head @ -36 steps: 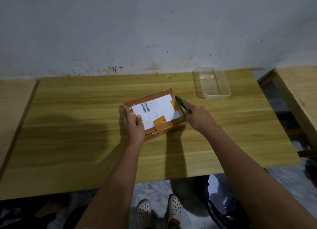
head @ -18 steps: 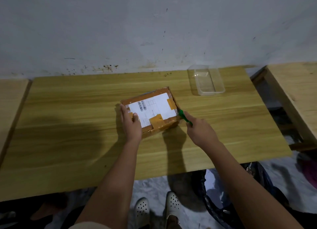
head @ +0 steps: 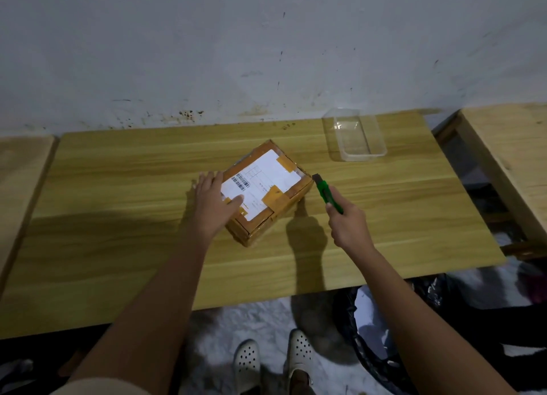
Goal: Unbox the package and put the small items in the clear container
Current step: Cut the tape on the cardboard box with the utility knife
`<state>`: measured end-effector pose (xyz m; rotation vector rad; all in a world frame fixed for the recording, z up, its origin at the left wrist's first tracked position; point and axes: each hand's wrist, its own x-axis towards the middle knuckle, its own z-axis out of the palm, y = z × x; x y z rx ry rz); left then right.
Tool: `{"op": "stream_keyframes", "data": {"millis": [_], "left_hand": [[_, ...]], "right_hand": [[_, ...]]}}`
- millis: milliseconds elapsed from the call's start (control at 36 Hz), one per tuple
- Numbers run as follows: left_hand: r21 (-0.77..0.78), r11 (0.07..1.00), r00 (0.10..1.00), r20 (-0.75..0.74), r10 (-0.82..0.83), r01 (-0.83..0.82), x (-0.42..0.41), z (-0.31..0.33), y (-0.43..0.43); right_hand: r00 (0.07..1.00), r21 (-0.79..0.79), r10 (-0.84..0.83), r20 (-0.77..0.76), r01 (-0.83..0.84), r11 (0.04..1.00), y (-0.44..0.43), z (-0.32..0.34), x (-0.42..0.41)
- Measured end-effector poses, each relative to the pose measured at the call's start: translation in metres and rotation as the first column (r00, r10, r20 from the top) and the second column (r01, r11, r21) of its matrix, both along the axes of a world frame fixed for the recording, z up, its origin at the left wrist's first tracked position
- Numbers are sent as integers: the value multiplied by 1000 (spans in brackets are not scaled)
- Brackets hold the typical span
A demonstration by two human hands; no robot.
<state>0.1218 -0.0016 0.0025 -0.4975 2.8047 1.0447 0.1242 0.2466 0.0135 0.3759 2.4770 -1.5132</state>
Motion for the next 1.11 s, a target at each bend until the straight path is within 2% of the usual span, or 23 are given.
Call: {"op": "stream_keyframes", "data": {"millis": [83, 167, 278, 333, 417, 500, 583, 722, 1111], "left_hand": [[9, 999, 999, -15, 37, -37, 9, -1, 2], [-53, 985, 984, -82, 159, -163, 26, 0, 20], [-98, 933, 938, -42, 344, -347, 43, 7, 46], [-81, 943, 946, -33, 322, -324, 51, -1, 50], [101, 974, 976, -60, 208, -202, 61, -6, 50], [221, 975, 999, -3, 36, -35, 67, -2, 47], [241, 968, 997, 10, -72, 67, 66, -3, 40], [264, 955, 988, 34, -149, 135, 68, -6, 33], [334, 942, 997, -47, 62, -42, 77, -13, 73]], "right_hand": [[1000, -28, -11, 10, 11, 1000, -6, -2, 0], [1000, -26, -16, 24, 16, 1000, -11, 0, 0], [1000, -15, 0, 28, 1, 1000, -15, 6, 2], [999, 0, 7, 32, -7, 1000, -15, 8, 4], [999, 25, 36, 40, -37, 999, -14, 9, 7], [997, 51, 67, 45, -69, 996, -14, 12, 10], [996, 74, 84, 43, -87, 993, -17, 15, 14], [994, 127, 107, 25, -110, 986, -24, 18, 18], [989, 299, 145, 36, -149, 942, -36, 21, 21]]}}
